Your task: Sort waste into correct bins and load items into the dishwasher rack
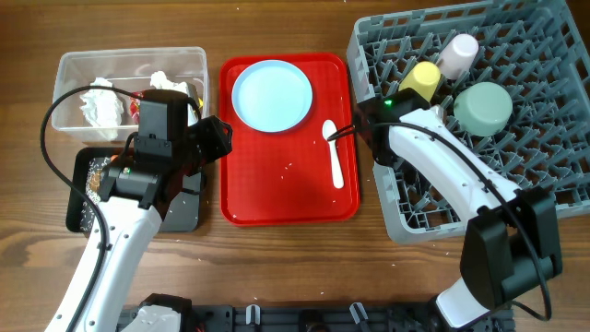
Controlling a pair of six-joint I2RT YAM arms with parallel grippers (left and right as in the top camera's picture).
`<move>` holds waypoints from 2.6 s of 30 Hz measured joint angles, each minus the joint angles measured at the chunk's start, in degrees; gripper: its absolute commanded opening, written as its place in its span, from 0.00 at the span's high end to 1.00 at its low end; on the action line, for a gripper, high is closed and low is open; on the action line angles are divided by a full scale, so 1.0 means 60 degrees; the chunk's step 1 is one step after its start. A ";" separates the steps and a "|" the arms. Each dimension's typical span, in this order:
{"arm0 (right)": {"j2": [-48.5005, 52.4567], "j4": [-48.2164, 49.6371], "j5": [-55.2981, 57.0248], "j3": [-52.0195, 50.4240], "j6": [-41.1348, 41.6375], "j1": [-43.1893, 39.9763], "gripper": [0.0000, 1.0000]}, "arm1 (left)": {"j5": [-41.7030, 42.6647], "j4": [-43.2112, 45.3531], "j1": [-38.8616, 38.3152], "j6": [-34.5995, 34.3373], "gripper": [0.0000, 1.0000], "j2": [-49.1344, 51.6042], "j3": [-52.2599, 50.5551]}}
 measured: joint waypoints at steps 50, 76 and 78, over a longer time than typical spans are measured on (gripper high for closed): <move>-0.4299 0.2754 -0.6805 -0.1370 0.0157 -0.4109 0.96 | 0.0076 -0.0113 -0.0834 0.0117 0.68 0.1002 0.0004; -0.4390 0.4637 -1.1045 -0.1406 -0.3544 -0.4095 0.59 | 0.0076 -0.0189 -0.0834 0.0175 0.64 0.1002 0.0004; -0.4357 0.4663 -1.1209 -0.1406 -0.3967 -0.3942 0.55 | 0.0076 -0.0219 -0.0834 0.0178 0.64 0.1002 0.0004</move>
